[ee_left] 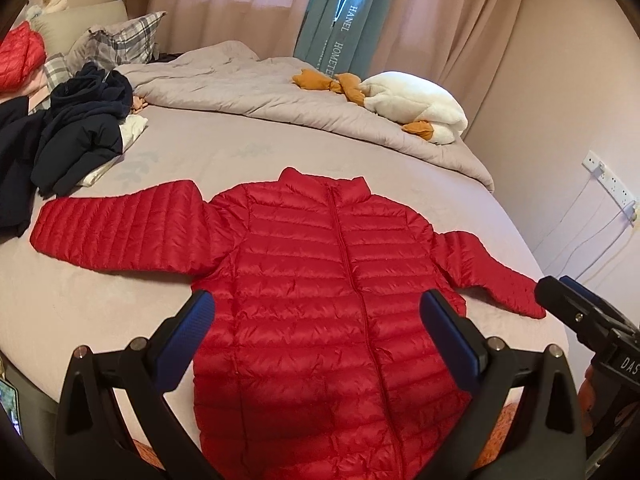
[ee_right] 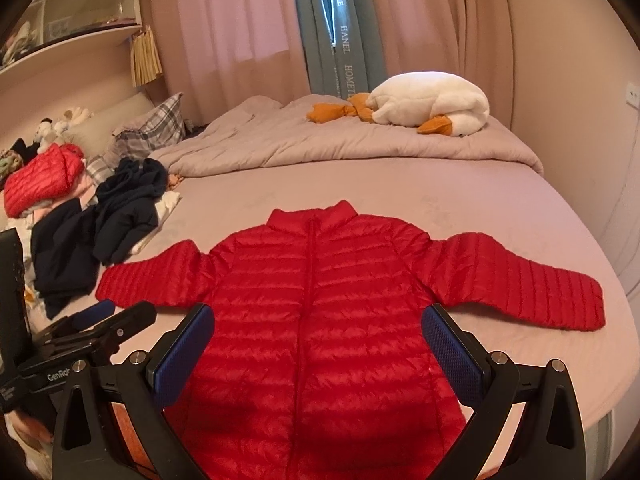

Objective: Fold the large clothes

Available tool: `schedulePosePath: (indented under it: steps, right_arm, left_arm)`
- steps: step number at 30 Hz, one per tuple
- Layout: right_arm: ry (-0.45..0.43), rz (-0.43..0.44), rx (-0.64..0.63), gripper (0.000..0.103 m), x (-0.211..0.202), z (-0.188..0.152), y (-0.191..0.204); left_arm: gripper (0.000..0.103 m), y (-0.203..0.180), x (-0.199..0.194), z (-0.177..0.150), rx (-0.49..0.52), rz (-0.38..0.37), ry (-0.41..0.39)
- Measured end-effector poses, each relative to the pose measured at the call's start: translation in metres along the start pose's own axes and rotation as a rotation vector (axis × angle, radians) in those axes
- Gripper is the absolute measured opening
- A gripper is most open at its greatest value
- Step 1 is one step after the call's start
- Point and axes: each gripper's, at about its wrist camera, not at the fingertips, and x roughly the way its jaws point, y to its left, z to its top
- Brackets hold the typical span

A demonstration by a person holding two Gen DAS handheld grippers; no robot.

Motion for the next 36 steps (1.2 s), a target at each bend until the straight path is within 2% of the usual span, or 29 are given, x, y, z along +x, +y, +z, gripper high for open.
schedulePosePath:
  steps: [6,11,19,21,25,30,34,36]
  right_arm:
    - [-0.021,-0.005,0.016,0.103,-0.003,-0.002,-0.006]
    - [-0.006,-0.014,0.013,0.103,0.003,-0.002,-0.011]
    - [-0.01,-0.035,0.074,0.102,0.008,-0.003,-0.034]
    - [-0.014,-0.039,0.105,0.096,0.01,-0.002,-0.045]
    - [-0.011,-0.083,0.207,0.09,0.012,0.001,-0.084]
    - [-0.02,-0.24,0.366,0.073,0.014,0.0,-0.152]
    - [-0.01,-0.299,0.51,0.061,0.017,-0.006,-0.21]
    - [-0.001,-0.37,0.568,0.059,0.02,-0.011,-0.237]
  left_arm:
    - [0.102,-0.003,-0.003,-0.002,-0.006,-0.005,0.0]
    - [0.102,0.001,-0.002,-0.004,-0.037,0.008,-0.003]
    - [0.102,0.004,0.026,-0.019,-0.032,0.056,0.097]
    - [0.101,0.005,0.034,-0.024,-0.033,0.07,0.122]
    - [0.099,0.007,0.054,-0.033,-0.054,0.069,0.185]
    - [0.095,0.004,0.079,-0.041,-0.056,0.097,0.242]
    - [0.091,0.003,0.1,-0.05,-0.055,0.116,0.301]
    - [0.09,0.003,0.108,-0.053,-0.053,0.119,0.33]
